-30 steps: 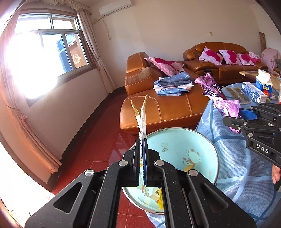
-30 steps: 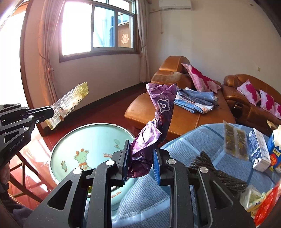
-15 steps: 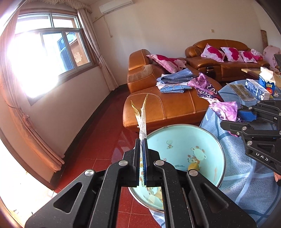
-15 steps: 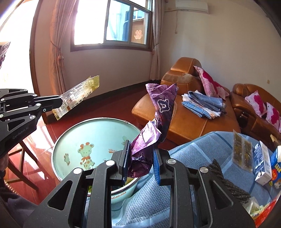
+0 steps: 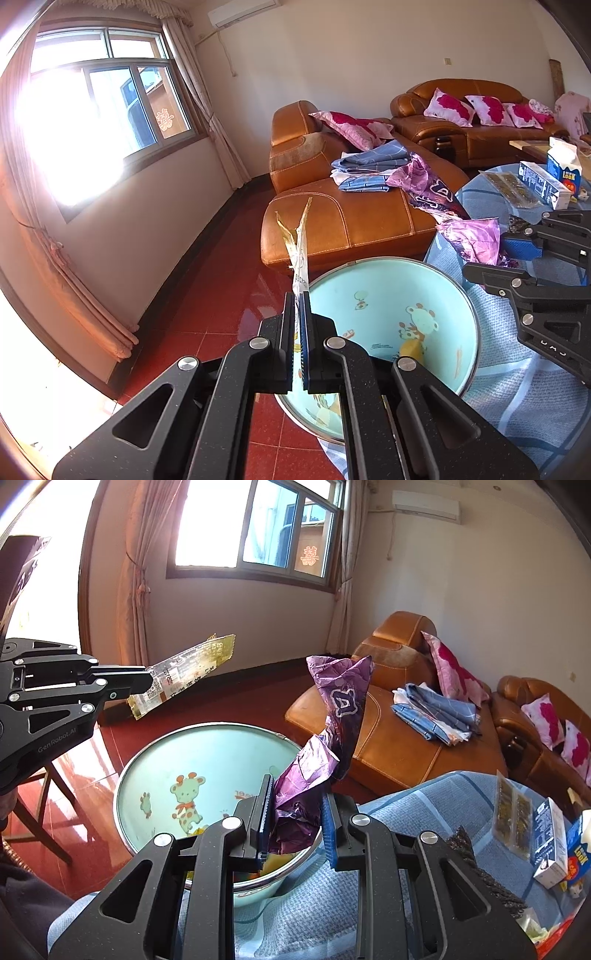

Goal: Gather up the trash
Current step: 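Carry the clear strip and purple wrapper over the bin with both grippers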

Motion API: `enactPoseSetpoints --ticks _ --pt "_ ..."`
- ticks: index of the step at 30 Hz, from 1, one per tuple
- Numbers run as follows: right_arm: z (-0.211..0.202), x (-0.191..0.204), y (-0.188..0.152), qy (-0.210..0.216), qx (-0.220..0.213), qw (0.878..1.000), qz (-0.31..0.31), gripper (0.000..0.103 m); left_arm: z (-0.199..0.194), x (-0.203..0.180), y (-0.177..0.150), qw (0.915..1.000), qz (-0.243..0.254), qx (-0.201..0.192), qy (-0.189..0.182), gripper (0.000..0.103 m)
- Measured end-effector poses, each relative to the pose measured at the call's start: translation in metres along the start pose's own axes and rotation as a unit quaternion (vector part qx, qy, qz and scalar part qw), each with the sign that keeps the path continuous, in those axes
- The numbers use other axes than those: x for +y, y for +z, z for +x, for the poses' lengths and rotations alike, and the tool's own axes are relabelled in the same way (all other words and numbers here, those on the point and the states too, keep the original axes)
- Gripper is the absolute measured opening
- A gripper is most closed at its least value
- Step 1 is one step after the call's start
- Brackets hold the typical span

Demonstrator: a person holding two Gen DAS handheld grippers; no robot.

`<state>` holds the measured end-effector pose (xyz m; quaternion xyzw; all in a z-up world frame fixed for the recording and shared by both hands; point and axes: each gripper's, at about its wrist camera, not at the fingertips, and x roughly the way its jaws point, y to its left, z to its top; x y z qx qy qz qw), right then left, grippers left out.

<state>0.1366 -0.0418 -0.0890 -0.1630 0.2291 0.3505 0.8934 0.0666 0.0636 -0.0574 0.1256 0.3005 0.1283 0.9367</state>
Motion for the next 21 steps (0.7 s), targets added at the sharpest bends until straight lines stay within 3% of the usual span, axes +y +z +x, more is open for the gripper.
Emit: enactPoseSetpoints --ticks 21 --pt "-0.0024 0.0021 0.0002 0.037 -0.005 0.999 -0.009 0.024 0.0042 -0.0029 -0.0028 0.9998 0.015 0.01 0.002 0.002"
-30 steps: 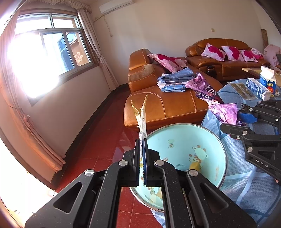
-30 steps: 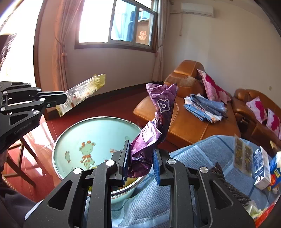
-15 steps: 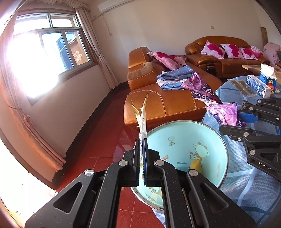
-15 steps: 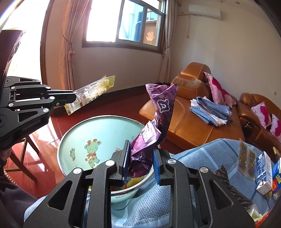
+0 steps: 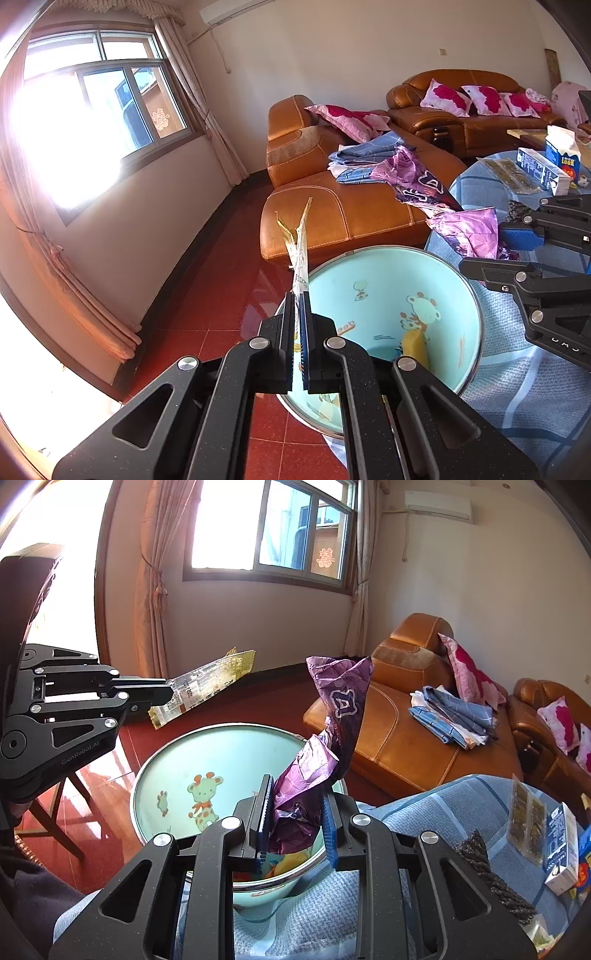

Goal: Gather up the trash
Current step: 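Open both grippers to drop the strip and purple wrapper into the bin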

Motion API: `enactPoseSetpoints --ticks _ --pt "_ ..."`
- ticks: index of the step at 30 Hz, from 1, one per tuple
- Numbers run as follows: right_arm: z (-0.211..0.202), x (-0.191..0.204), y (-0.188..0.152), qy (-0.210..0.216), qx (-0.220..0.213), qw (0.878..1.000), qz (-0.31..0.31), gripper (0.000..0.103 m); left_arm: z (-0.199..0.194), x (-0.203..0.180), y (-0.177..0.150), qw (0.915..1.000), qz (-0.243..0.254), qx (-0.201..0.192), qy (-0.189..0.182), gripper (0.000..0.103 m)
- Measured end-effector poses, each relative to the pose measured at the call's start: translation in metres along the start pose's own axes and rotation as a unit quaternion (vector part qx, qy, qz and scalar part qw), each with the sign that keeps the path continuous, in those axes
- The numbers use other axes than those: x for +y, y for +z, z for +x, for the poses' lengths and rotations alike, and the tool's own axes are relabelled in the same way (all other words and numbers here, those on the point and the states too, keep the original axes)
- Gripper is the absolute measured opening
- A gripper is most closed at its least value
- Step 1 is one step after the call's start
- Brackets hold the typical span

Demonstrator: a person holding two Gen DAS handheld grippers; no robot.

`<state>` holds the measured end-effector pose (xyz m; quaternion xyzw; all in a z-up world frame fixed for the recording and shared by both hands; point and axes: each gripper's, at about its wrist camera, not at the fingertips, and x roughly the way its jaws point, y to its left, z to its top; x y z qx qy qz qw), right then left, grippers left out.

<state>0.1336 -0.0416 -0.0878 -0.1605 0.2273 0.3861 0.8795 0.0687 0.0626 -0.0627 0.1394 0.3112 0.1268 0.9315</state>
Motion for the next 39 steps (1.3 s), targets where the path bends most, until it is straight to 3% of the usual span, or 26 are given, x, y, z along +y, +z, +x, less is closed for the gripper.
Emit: enactPoseSetpoints --ticks 9,31,36,38,39 --pt "0.0024 0.0017 -0.0004 -0.002 0.005 1.0 0.0 0.025 0.0004 0.0017 -0.0013 0.9999 0.001 0.0 0.013 0.002" --pt "0.0036 0.0035 -0.001 0.0 0.006 1.0 -0.008 0.026 0.0007 -0.0018 -0.0045 1.0 0.001 0.001 -0.001 0.003" --pt "0.0025 0.0055 -0.0017 0.004 0.005 1.0 -0.017 0.029 0.0012 -0.0058 -0.0052 0.9999 0.002 0.001 -0.016 0.011" --pt "0.0029 0.0047 -0.002 0.003 0.006 1.0 -0.017 0.031 0.0009 -0.0073 -0.0062 0.9998 -0.002 0.0 -0.018 0.026" --pt "0.0026 0.004 -0.0022 0.001 0.006 1.0 -0.017 0.036 0.0022 -0.0069 -0.0062 0.9998 -0.002 0.001 -0.019 0.027"
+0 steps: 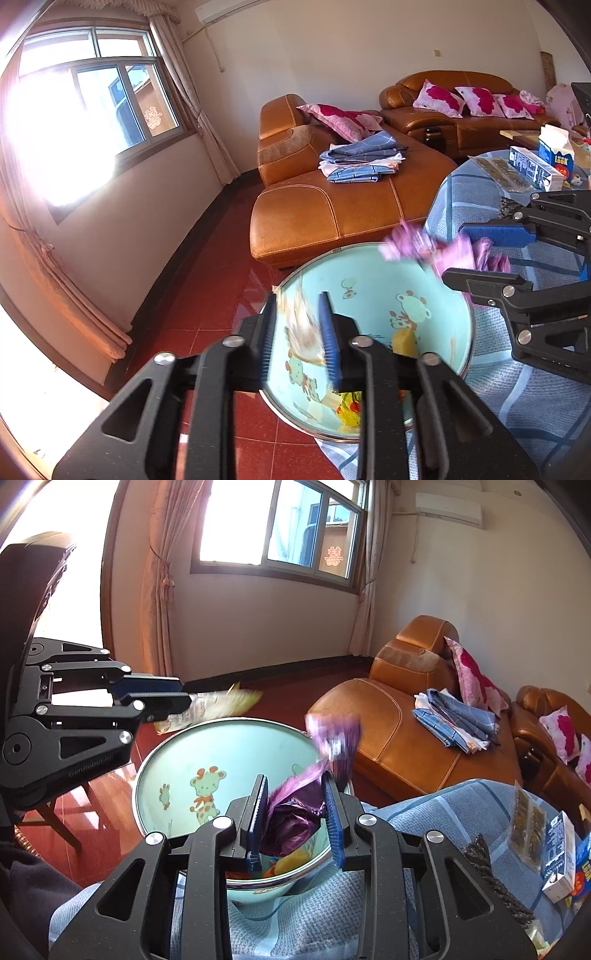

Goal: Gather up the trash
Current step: 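Open both grippers to drop the strip and purple wrapper into the bin, then move both grippers back to the table and grasp the red mesh net with the left gripper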

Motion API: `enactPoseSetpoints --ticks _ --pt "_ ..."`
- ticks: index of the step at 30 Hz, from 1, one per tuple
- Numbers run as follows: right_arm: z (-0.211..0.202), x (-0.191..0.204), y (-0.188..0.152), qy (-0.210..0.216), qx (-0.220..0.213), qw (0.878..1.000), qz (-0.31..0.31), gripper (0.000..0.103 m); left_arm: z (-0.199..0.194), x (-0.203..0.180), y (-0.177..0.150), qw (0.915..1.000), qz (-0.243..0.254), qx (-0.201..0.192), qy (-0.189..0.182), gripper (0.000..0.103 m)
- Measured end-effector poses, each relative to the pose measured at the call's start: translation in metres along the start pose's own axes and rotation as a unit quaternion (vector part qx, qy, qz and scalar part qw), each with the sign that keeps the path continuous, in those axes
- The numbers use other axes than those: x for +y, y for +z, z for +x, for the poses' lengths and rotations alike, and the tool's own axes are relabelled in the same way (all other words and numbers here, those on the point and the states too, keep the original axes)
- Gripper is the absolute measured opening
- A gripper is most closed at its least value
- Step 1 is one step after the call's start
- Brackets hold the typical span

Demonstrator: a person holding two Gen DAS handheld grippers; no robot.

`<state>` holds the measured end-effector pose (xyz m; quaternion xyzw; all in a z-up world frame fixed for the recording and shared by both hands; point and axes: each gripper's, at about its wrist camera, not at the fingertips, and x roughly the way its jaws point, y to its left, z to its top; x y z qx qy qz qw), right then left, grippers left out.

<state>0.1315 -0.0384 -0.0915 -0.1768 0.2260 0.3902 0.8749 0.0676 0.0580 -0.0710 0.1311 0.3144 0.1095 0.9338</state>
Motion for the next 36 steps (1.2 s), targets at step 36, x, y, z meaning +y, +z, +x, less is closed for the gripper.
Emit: enactPoseSetpoints --ticks 36 --pt "-0.155 -0.054 -0.1 -0.256 0.046 0.945 0.199 0.06 -0.044 -0.12 0.006 0.9823 0.059 -0.042 -0.173 0.048"
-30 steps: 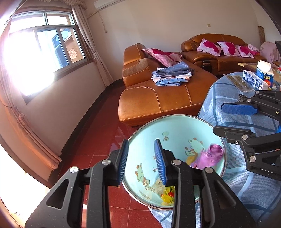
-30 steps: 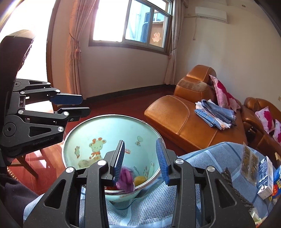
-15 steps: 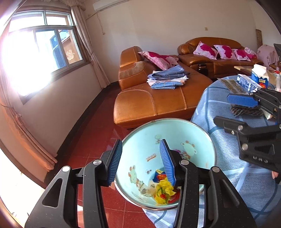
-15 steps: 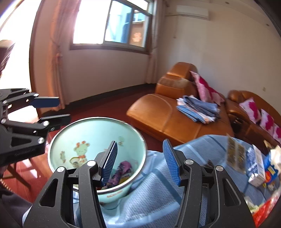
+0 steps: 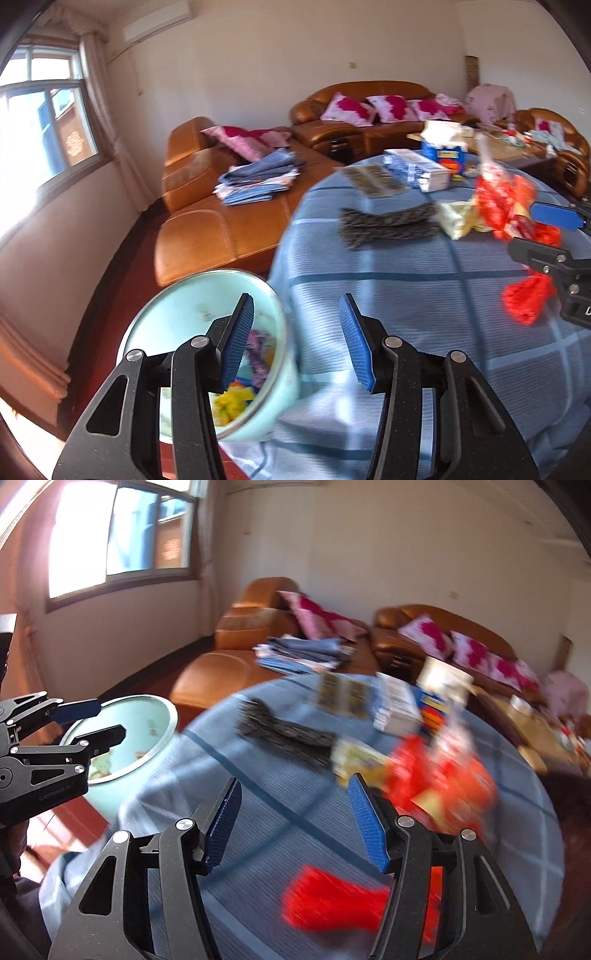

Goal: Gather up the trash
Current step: 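Move both grippers back to the table and grasp the red mesh net with the left gripper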

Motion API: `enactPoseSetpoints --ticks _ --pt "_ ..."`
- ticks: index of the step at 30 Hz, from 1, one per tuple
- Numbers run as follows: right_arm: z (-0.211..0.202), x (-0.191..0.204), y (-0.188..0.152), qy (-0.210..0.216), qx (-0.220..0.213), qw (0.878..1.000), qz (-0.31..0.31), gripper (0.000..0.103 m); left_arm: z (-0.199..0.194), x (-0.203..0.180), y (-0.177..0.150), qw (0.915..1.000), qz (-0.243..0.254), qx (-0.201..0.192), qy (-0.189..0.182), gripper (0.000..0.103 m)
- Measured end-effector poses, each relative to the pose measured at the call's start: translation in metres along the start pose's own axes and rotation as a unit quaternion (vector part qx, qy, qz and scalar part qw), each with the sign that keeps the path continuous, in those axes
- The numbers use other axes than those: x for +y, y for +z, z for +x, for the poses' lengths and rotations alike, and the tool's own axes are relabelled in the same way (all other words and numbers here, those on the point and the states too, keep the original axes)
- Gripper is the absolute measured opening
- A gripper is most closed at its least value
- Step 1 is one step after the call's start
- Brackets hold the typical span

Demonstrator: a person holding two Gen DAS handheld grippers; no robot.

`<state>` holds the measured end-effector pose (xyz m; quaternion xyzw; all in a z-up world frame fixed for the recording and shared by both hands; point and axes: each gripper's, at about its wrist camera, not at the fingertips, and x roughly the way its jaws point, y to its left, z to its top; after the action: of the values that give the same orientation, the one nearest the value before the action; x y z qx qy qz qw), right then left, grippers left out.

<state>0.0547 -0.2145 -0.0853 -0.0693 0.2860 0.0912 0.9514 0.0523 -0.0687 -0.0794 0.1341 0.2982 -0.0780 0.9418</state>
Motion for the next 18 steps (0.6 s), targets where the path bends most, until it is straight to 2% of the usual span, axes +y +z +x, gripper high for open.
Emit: enactPoseSetpoints --ticks 5,10,18 --pt "-0.038 -0.055 -0.034 -0.072 0.007 0.995 0.071 0.06 -0.004 -0.056 0.009 0.9974 0.038 -0.017 -0.059 0.049" --pt "-0.057 -0.089 -0.063 -0.118 0.015 0.987 0.108 0.064 -0.002 -0.104 0.015 0.9919 0.075 -0.026 -0.099 0.049" --pt "-0.067 -0.114 -0.099 -0.146 0.033 0.975 0.161 0.064 0.006 -0.159 0.011 0.9816 0.118 -0.015 -0.15 0.049"
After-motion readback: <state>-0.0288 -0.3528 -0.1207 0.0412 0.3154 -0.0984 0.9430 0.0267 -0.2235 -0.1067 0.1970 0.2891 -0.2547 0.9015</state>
